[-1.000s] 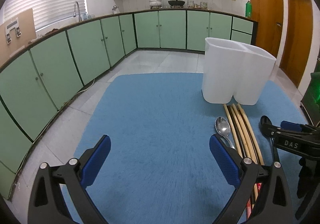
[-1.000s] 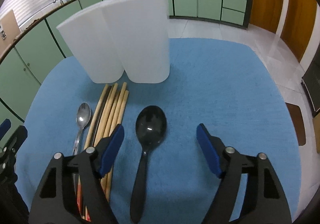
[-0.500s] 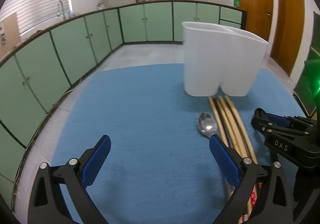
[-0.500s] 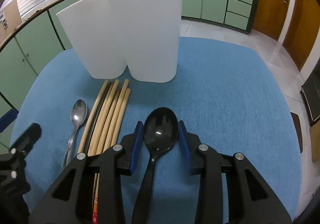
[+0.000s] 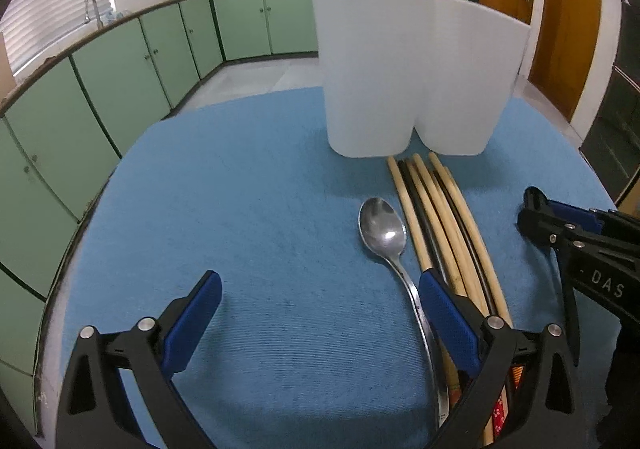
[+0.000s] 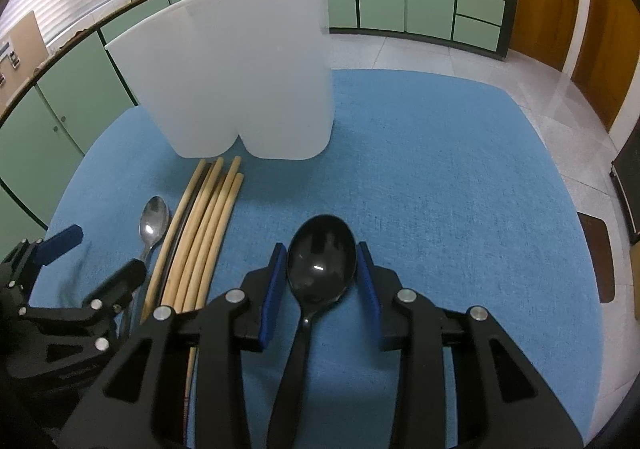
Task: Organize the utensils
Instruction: 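Lift the black spoon with the right gripper while the left gripper grasps the silver spoon, then carry both spoons over the white holder and drop them in, opening both grippers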
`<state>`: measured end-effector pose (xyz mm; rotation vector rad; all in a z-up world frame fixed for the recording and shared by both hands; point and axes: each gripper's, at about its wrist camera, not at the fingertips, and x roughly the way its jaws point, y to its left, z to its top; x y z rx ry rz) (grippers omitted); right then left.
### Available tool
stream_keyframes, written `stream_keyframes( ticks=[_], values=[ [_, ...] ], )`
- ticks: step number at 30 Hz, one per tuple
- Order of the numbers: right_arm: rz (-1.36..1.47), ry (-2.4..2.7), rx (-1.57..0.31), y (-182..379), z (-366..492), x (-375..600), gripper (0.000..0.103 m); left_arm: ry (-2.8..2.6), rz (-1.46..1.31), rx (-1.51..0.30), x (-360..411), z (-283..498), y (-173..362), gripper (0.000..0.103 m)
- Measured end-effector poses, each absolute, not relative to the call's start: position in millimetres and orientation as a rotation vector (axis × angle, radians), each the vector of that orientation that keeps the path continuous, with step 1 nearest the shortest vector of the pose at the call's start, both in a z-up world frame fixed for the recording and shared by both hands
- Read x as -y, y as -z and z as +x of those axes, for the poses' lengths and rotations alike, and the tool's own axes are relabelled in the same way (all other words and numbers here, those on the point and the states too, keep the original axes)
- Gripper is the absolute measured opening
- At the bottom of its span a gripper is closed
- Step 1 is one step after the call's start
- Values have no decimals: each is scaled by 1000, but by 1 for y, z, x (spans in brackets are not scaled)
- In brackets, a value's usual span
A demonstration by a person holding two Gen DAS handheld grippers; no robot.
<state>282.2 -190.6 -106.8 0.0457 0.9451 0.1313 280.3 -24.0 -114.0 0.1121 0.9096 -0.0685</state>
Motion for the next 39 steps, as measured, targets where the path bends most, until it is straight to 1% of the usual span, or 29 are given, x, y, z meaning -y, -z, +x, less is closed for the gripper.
stream_keyframes(
  ticks=[5, 12, 14, 18, 21, 26, 31, 32, 33, 34, 35, 37, 38, 39],
  values=[
    [15, -129, -937, 111, 280, 185, 34, 53, 105, -950, 19, 292, 118, 98],
    [-40, -85, -921, 114, 278, 188, 34, 15, 122, -938, -2, 294, 119, 97],
    [-46, -80, -922, 115, 281, 190, 34, 29, 114, -937, -3, 296, 118, 96],
    [-44, -92, -927, 116, 288, 198, 35, 76, 98, -932, -1, 308, 111, 97],
    [-35, -106, -938, 119, 291, 199, 37, 79, 120, -927, 3, 323, 109, 97],
    [6, -126, -979, 116, 301, 204, 45, 60, 148, -959, 5, 352, 115, 97],
    [22, -120, -1017, 116, 315, 205, 46, 67, 132, -966, 4, 363, 117, 95],
    [17, -118, -1026, 116, 318, 205, 45, 72, 124, -966, 7, 361, 118, 93],
    [11, -115, -1031, 117, 320, 203, 44, 82, 110, -971, 7, 362, 118, 84],
    [4, -110, -1036, 117, 322, 203, 38, 94, 97, -975, 8, 362, 118, 76],
    [2, -109, -1039, 117, 325, 204, 33, 115, 77, -974, 7, 363, 117, 72],
    [11, -113, -1049, 117, 328, 205, 33, 132, 73, -971, 8, 365, 115, 50],
    [18, -120, -1051, 117, 329, 207, 33, 148, 66, -969, 9, 365, 114, 44],
    [25, -129, -1047, 116, 328, 207, 33, 167, 52, -967, 6, 365, 113, 32]
  ],
)
